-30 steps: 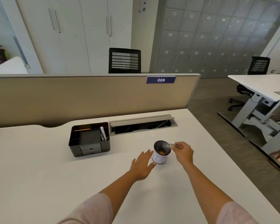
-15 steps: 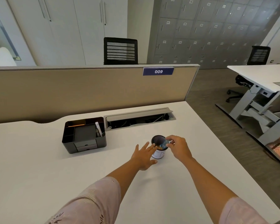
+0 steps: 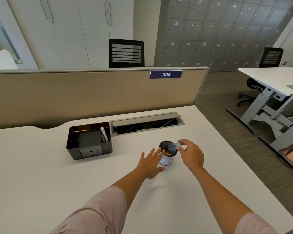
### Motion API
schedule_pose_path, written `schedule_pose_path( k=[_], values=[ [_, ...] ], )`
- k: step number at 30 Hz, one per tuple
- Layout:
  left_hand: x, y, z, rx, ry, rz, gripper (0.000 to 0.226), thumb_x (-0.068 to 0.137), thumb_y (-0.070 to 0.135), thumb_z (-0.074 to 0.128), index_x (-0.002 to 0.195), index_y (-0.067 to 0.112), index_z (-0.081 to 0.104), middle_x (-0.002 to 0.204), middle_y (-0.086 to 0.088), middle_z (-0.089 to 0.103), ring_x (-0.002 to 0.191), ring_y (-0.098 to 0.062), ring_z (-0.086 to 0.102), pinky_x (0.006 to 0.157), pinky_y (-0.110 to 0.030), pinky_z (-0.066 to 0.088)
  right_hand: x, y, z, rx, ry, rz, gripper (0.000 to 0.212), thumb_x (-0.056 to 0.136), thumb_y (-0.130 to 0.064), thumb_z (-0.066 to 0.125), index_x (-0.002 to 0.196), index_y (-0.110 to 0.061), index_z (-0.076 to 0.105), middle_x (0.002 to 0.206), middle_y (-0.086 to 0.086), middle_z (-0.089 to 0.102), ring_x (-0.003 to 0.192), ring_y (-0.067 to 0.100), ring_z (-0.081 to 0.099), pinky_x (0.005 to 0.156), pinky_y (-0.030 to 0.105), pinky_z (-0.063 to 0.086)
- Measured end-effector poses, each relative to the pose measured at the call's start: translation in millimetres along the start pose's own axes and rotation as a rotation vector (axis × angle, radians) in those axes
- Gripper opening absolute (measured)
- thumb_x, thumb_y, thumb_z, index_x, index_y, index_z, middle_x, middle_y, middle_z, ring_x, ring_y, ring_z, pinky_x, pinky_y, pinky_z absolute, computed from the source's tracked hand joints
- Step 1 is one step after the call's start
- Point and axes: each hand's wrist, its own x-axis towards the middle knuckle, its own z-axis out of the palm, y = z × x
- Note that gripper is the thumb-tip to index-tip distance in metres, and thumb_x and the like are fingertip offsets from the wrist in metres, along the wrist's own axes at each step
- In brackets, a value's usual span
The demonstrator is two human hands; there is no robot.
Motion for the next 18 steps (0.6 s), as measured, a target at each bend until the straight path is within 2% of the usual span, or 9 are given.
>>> schedule_pose_path(
  k=[3,5,9,11,14,18],
  values=[
    [-13,-8,2,-0.099,0.024,-0.006,0.074,0.099,0.055,0.034,0.154,0.028,-0.007,0.165,0.004,-0.009,0.151,-0.021,-0.008,0.12,-0.056,0.004,-12,-10,3,0.159,0.056,0.029,0.024,0.089,-0.029,0.07,0.112,-0.025,0.067,0.105,-0.005,0.072,0.073,0.013,0.063,0.054,0.019,0.042],
    [-29,-20,7,-0.124,0.045,-0.01,0.074,0.098,0.056,0.036,0.154,0.03,-0.005,0.165,0.005,-0.008,0.152,-0.021,-0.007,0.12,-0.055,0.005,-24,-19,11,0.287,0.03,0.063,0.022,0.088,-0.031,0.07,0.109,-0.026,0.068,0.1,-0.005,0.072,0.077,0.013,0.064,0.053,0.018,0.041],
    [-74,-53,28,-0.176,0.069,-0.092,0.074,0.096,0.057,0.041,0.154,0.034,0.002,0.165,0.006,-0.002,0.152,-0.022,0.0,0.121,-0.052,0.009,-56,-35,37,0.516,-0.143,0.157,0.013,0.087,-0.032,0.07,0.1,-0.028,0.07,0.096,-0.005,0.072,0.087,0.018,0.067,0.068,0.03,0.054],
    [-102,-72,41,-0.193,0.058,-0.167,0.072,0.095,0.056,0.045,0.154,0.035,0.01,0.165,0.005,0.006,0.151,-0.023,0.008,0.121,-0.05,0.015,-73,-42,53,0.588,-0.246,0.194,0.011,0.087,-0.029,0.07,0.098,-0.026,0.07,0.098,-0.003,0.072,0.083,0.018,0.068,0.074,0.035,0.057],
    [-140,-93,59,-0.208,0.018,-0.234,0.066,0.092,0.057,0.051,0.15,0.036,0.027,0.163,0.006,0.02,0.147,-0.02,0.022,0.117,-0.043,0.026,-97,-52,72,0.664,-0.372,0.285,0.015,0.087,-0.027,0.07,0.1,-0.019,0.071,0.095,0.001,0.073,0.068,0.013,0.065,0.059,0.024,0.05],
    [-176,-94,78,-0.157,-0.047,-0.149,0.058,0.084,0.058,0.062,0.137,0.043,0.046,0.151,0.009,0.039,0.133,-0.016,0.04,0.104,-0.035,0.035,-125,-66,89,0.684,-0.493,0.403,0.01,0.087,-0.028,0.067,0.094,-0.022,0.071,0.095,0.003,0.073,0.07,0.014,0.064,0.058,0.028,0.048]
  ],
)
